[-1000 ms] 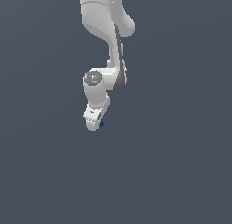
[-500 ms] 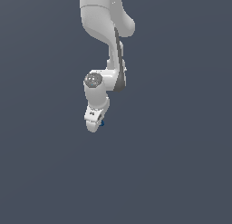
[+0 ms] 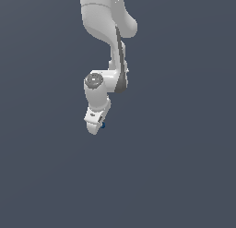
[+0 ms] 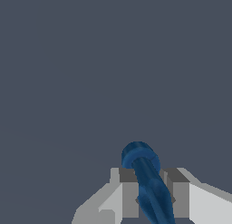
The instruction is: Pick up the object and move it to a goal position.
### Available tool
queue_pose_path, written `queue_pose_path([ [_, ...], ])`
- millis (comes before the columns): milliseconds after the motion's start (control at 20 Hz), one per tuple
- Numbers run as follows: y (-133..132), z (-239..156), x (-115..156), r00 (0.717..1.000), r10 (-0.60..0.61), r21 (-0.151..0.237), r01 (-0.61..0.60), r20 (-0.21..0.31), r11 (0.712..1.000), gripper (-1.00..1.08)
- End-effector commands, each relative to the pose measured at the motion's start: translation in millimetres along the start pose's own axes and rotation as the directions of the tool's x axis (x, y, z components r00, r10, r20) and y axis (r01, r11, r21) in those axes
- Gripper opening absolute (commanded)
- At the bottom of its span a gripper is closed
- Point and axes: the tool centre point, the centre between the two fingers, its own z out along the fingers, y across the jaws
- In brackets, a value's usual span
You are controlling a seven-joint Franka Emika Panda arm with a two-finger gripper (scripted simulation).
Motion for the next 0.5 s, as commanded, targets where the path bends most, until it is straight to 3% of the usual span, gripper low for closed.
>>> queue_pose_path([
  [0,3,-7,-6,1.0,0.0,-0.002,0.0,0.0,1.0,-1.0],
  [450,23,-64,-54,1.0,0.0,-0.001,0.0,-0.001,1.0,-1.0],
])
